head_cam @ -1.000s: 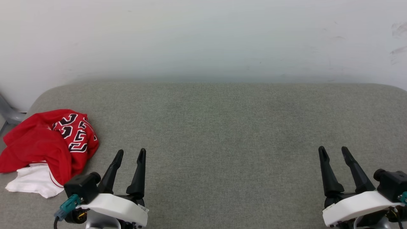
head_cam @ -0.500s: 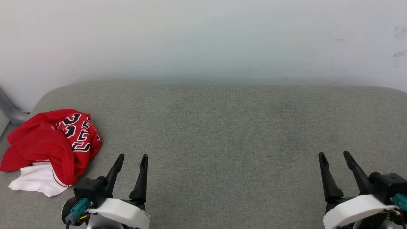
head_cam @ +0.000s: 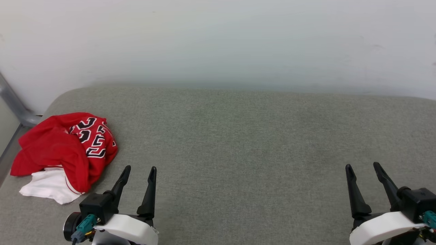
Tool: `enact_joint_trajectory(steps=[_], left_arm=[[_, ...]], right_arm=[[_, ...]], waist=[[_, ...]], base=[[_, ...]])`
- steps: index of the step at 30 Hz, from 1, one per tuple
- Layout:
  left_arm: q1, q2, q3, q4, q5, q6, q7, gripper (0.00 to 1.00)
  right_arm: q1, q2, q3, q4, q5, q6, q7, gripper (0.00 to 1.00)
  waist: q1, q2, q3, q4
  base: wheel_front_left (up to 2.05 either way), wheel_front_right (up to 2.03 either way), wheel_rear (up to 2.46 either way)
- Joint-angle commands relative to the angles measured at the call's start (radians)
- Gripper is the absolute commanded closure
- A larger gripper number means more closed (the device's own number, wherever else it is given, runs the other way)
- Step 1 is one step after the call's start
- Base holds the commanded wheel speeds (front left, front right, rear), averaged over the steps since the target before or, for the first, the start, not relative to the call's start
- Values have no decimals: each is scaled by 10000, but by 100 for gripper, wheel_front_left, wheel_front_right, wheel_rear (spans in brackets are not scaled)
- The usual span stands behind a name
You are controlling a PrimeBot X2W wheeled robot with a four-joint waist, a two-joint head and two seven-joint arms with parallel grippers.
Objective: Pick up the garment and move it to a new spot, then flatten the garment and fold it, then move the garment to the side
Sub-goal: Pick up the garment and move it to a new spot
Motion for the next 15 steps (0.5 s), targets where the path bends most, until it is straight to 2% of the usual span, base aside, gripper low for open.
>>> enact_joint_trajectory(steps=[1, 7, 8, 15], left_arm=[[-97, -28, 102, -9, 137, -11, -103, 0], [-176, -126, 400, 22, 298, -68, -210, 0], [-169, -188, 639, 58, 353, -73, -274, 0], [-148, -294, 1035, 152, 468, -159, -390, 0]], right_arm=[[92, 24, 13, -138, -191, -3, -48, 0], [136, 26, 99, -362, -199, -3, -30, 0], [66, 27, 357, -386, -197, -3, -43, 0], [81, 23, 697, -455, -377, -4, -198, 0]], waist=[[0, 0, -5, 164], [0, 0, -29, 969], [0, 0, -54, 1398], [0, 0, -85, 2687]], base=[[0, 0, 0], [0, 0, 0], [0, 0, 0], [0, 0, 0]])
